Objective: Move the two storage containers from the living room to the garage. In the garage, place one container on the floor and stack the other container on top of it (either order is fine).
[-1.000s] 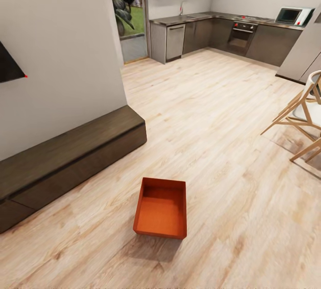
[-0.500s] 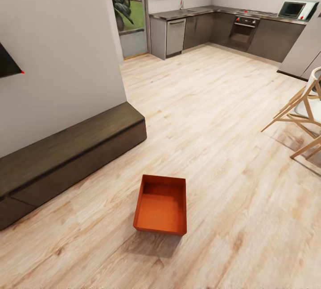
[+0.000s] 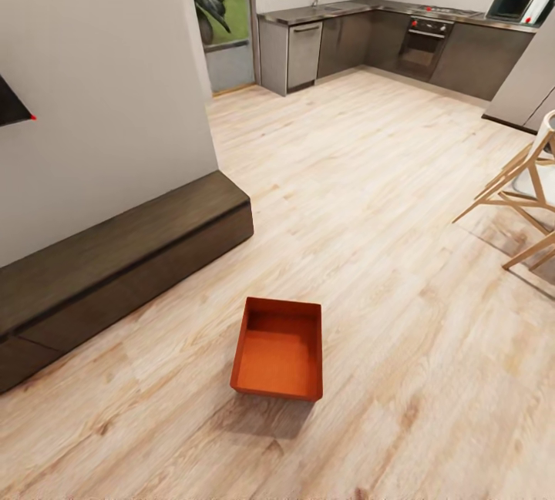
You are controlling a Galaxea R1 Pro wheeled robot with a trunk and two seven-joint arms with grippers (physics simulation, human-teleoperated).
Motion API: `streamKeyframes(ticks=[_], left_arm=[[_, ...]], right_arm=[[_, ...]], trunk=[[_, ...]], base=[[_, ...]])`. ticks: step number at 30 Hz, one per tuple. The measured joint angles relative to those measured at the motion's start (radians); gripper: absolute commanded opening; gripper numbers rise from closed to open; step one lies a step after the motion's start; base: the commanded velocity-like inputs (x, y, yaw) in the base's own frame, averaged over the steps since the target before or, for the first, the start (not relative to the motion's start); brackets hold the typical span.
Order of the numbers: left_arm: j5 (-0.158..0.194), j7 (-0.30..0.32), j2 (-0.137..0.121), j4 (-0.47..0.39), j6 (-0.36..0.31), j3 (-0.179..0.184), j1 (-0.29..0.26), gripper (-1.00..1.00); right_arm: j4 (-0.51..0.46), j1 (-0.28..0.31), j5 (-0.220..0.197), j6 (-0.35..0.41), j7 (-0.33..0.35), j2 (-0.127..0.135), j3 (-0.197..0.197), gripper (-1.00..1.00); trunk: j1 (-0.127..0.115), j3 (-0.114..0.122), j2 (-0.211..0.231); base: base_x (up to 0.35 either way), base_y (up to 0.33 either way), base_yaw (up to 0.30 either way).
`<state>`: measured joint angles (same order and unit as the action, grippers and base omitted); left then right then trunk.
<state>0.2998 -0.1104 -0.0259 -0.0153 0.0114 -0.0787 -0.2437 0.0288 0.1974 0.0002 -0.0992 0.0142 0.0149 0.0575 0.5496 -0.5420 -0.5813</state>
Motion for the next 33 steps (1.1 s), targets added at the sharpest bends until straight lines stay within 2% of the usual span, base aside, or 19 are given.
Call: streamKeyframes(ticks=[20,33], left_arm=[[0.004,0.000,0.002,0.008,-0.002,0.000,-0.001,1.00],[0.005,0.000,0.001,0.008,-0.003,-0.001,0.000,1.00]], right_arm=[[0.000,0.000,0.000,0.001,0.003,0.000,0.000,1.00],[0.000,0.000,0.000,0.001,0.003,0.002,-0.001,1.00]], trunk=[[0.000,-0.032,0.000],[0.008,-0.040,-0.014]], base=[[0.000,0.000,0.000],[0.000,0.000,0.000]])
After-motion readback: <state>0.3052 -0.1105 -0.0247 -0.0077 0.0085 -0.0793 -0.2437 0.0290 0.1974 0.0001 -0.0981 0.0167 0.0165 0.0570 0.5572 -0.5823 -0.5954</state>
